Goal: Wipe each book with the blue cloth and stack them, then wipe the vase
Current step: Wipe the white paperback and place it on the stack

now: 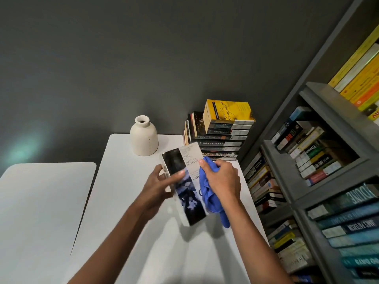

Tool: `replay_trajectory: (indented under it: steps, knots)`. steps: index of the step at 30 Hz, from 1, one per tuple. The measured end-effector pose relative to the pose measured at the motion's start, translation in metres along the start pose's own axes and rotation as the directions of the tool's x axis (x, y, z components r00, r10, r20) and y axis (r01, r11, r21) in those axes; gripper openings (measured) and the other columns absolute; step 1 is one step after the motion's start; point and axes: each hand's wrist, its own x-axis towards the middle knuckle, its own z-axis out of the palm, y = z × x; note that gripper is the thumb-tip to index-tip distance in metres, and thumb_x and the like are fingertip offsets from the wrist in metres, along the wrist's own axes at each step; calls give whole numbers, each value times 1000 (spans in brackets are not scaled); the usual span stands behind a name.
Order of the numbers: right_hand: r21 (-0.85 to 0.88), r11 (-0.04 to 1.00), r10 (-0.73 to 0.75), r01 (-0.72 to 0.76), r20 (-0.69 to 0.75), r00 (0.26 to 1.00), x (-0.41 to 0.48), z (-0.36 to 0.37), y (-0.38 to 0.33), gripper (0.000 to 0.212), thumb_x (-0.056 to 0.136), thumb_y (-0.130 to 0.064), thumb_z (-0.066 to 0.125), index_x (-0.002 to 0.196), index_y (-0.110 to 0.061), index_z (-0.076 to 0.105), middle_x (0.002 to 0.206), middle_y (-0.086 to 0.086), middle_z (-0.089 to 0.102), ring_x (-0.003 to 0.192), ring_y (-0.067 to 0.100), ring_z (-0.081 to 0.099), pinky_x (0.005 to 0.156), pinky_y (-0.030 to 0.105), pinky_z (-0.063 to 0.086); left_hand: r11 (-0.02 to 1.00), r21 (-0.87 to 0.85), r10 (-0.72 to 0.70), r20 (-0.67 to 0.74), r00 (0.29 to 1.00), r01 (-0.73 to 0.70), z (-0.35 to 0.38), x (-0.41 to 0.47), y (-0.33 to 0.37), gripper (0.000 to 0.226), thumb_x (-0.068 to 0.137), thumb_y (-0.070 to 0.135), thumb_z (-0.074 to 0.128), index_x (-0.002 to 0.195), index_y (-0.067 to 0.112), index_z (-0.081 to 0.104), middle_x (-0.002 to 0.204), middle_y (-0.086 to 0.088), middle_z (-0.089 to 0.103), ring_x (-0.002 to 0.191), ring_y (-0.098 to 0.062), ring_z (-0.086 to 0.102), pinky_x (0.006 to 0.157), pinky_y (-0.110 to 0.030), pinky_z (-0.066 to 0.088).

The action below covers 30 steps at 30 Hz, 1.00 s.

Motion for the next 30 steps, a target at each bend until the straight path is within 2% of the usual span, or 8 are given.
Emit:
replay_trajectory:
  steps: [5,8,11,14,18,23,27,30]
  knots:
    - [42,980,-188,193,-95,978,-17,8,-5,39,86,-57,57,105,-23,50,102,1,63,88,25,62,71,35,49,981,46,192,-201,961,-187,14,-4,-25,33,93,10,60,122,5,43,116,-5,68,96,-14,71,71,-22,56]
    - [-44,879,-474,475,-194,859,-28,11,-2,29,92,-46,54,111,-24,47,109,-4,52,78,18,61,59,35,52,957,161,274,-211,938,-243,12,-3,-20,28,95,14,58,120,12,45,107,10,64,92,-4,69,71,-19,55]
    - [-129,748,-664,651,-113,740,-37,17,5,18,93,-40,55,105,-26,56,101,-6,54,72,15,62,54,34,55,956,164,275,-204,940,-244,8,-2,-22,34,94,18,59,126,10,49,113,4,67,98,-15,70,74,-26,57]
    - [-134,759,-652,638,-166,740,-17,8,3,14,93,-36,59,102,-25,63,98,-6,57,69,14,62,55,31,56,969,131,230,-169,958,-210,5,-5,-26,29,94,21,60,120,14,52,113,-11,70,96,-27,72,74,-36,58]
    - [-143,807,-588,573,-286,757,3,-2,-11,14,92,-34,61,98,-23,67,94,-5,58,67,16,61,51,28,49,971,120,219,-90,972,-208,12,-8,-21,30,93,24,60,119,14,52,110,-12,72,93,-31,72,74,-40,58]
    - [-97,686,-724,722,-197,661,-23,7,-6,13,91,-35,62,98,-27,69,93,-11,59,71,10,61,54,27,50,963,118,251,-79,965,-241,6,-8,-16,34,90,28,65,122,19,56,111,-13,71,96,-32,71,81,-45,57]
    - [-81,779,-615,621,-291,733,6,-1,-6,12,90,-34,64,95,-25,69,90,-8,58,69,12,60,51,34,53,971,117,216,-40,976,-210,9,-11,-17,35,89,28,63,121,17,54,110,-11,72,95,-31,72,83,-45,56]
    - [-37,735,-663,677,-244,708,-3,3,-9,19,91,-39,59,100,-26,70,93,-10,58,73,9,60,57,35,54,969,113,222,-22,975,-218,10,-9,-12,35,90,24,62,123,18,54,109,-12,72,95,-31,72,81,-43,57]
